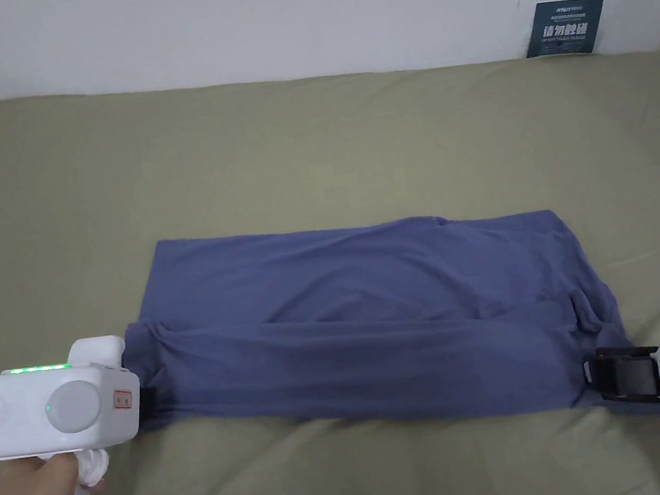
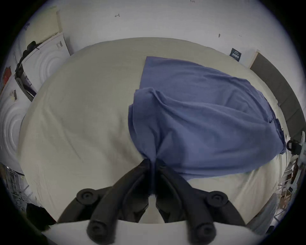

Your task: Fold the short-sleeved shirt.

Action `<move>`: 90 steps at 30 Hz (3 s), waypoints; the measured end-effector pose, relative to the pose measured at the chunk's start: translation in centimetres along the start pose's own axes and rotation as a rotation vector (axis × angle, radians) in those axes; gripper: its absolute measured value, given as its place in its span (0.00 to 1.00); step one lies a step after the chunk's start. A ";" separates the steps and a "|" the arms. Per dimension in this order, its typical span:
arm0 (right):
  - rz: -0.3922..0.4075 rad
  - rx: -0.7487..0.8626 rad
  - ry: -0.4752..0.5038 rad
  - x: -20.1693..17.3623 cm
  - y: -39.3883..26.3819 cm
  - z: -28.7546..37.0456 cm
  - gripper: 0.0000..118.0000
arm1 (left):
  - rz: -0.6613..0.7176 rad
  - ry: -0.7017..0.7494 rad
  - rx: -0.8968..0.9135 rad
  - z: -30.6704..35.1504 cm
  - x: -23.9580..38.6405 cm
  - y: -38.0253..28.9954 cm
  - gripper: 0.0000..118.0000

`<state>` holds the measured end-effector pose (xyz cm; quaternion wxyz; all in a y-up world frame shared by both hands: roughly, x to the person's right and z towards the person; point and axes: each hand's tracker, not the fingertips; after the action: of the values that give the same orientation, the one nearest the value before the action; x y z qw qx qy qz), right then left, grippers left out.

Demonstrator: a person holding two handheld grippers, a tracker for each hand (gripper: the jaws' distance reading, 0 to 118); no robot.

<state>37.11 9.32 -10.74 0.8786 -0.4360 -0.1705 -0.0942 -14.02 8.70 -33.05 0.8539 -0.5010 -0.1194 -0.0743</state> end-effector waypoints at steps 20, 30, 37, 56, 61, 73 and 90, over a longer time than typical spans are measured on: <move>0.005 0.002 0.024 0.9 -0.3 1.3 0.04 | 0.002 -0.004 0.084 3.9 -0.8 -1.1 0.05; 0.023 -0.003 0.057 -0.5 -4.8 5.3 0.04 | 0.014 0.017 0.073 6.7 -2.5 -6.3 0.05; -0.004 -0.007 0.074 0.0 -6.5 5.5 0.04 | 0.028 0.013 0.056 7.2 -3.1 -7.8 0.05; -0.048 0.192 0.047 -1.4 4.1 4.3 0.00 | 0.040 -0.028 0.186 5.4 -1.3 1.9 0.00; -0.020 0.148 0.027 -2.3 8.6 0.8 0.00 | 0.050 -0.031 0.179 1.8 -1.2 7.8 0.00; 0.034 0.052 -0.029 -1.3 11.8 -6.9 0.00 | 0.015 0.091 0.050 -7.2 -0.6 15.2 1.00; 0.029 -0.084 -0.014 -1.5 15.5 -12.5 0.97 | -0.001 0.045 0.040 -8.6 -0.6 14.2 0.03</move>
<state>43.29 8.69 -29.68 0.8596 -0.4756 -0.1661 -0.0857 -9.96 8.14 -49.17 0.8663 -0.4819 -0.1017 -0.0837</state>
